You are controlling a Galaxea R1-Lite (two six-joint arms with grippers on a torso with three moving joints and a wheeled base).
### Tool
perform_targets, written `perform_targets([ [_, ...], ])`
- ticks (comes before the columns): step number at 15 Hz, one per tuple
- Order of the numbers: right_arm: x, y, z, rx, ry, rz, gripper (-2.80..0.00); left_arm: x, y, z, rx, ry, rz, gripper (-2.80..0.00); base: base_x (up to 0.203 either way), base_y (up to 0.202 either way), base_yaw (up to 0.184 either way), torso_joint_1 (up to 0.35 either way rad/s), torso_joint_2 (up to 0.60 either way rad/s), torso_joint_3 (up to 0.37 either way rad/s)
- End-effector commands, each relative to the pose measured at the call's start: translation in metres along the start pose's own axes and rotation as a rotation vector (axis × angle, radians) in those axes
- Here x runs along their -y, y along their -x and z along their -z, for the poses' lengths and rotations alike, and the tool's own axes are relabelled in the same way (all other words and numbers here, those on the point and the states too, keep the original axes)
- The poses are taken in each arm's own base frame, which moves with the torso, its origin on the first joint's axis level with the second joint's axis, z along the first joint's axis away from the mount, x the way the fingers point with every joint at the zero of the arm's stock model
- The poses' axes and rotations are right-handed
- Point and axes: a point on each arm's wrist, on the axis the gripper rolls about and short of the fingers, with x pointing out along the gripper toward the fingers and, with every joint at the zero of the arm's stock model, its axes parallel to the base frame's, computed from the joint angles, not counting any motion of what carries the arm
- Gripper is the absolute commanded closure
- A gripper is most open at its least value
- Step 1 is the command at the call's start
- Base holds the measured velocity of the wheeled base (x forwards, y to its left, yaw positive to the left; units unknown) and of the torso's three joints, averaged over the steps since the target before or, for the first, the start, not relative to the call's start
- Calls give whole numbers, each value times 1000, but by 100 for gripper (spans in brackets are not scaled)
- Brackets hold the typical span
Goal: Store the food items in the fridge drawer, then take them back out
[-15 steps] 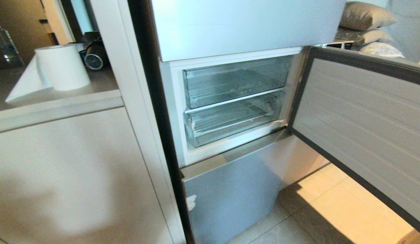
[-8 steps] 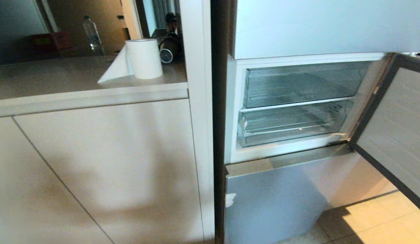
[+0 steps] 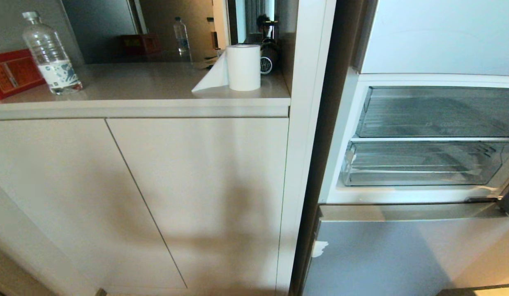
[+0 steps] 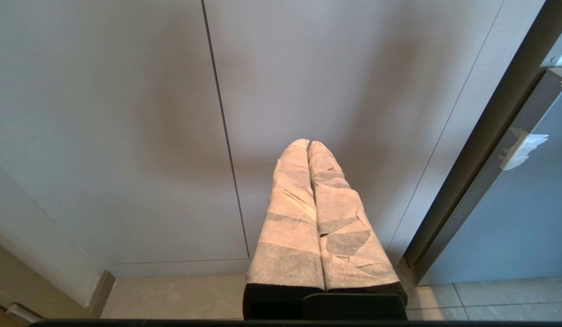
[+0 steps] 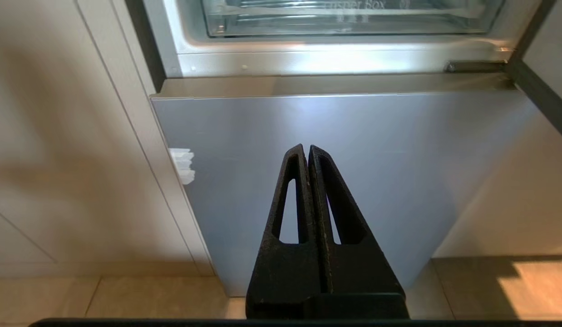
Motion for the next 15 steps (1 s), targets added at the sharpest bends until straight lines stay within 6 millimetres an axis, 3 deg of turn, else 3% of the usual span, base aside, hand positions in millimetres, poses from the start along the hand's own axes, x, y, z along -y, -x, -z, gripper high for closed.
perform_targets([
  [1, 0, 2, -7, 23, 15, 1, 0, 0, 0, 0, 0, 0, 0, 0, 0, 0, 0, 0, 0, 0],
  [3, -1, 5, -35, 47, 10, -4, 0, 0, 0, 0, 0, 0, -2, 0, 0, 0, 0, 0, 0, 0],
  [5, -2, -9, -58, -56, -20, -15, 0, 0, 0, 0, 0, 0, -1, 0, 0, 0, 0, 0, 0, 0],
  [6, -3, -24, -71, -130, -51, -25, -280, 0, 0, 0, 0, 0, 0, 0, 0, 0, 0, 0, 0, 0],
  [10, -9, -106, -100, -323, -130, -109, -280, 0, 0, 0, 0, 0, 0, 0, 0, 0, 0, 0, 0, 0],
  [13, -14, -173, -94, -387, -141, -163, -280, 0, 0, 0, 0, 0, 0, 0, 0, 0, 0, 0, 0, 0],
  [15, -17, -218, -77, -400, -132, -186, -280, 0, 0, 0, 0, 0, 0, 0, 0, 0, 0, 0, 0, 0],
])
